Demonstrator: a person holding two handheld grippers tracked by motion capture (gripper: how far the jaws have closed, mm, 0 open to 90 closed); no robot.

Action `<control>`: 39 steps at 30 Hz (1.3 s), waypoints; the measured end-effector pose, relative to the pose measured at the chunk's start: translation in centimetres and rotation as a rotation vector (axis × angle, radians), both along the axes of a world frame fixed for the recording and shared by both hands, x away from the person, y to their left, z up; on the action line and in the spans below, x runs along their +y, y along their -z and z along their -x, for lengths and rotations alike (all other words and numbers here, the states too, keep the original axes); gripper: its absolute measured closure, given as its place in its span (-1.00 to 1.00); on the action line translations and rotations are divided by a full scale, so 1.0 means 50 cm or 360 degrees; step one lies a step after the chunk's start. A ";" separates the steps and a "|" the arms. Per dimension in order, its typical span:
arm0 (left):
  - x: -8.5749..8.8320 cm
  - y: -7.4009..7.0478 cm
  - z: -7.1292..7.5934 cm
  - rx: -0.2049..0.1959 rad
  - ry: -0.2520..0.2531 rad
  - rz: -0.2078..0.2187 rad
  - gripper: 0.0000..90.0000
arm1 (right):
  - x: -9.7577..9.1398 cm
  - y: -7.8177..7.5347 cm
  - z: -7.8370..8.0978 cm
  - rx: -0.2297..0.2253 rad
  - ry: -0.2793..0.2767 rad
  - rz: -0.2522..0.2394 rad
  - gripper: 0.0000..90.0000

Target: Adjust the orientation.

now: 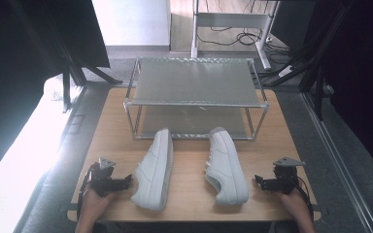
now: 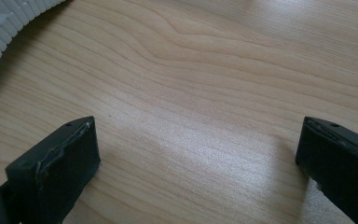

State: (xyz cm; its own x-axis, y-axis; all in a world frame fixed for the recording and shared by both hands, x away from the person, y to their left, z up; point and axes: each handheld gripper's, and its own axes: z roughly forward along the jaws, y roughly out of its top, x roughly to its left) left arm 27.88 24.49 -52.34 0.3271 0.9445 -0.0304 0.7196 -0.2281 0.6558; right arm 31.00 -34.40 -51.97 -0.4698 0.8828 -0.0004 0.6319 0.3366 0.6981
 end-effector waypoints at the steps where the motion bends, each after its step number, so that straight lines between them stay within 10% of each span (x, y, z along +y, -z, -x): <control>1: 0.000 0.000 0.000 0.0002 0.0004 -0.0004 -1.00 | 0.000 0.000 0.000 0.0000 0.0000 0.0000 -1.00; 23: 0.001 0.000 0.000 0.0000 -0.0001 0.0012 -1.00 | 0.000 0.000 0.001 0.0000 -0.0001 -0.0001 -1.00; 39: -0.008 -0.016 -0.006 -0.0021 0.0068 0.0148 -1.00 | -0.001 0.000 0.000 0.0000 -0.0002 -0.0005 -1.00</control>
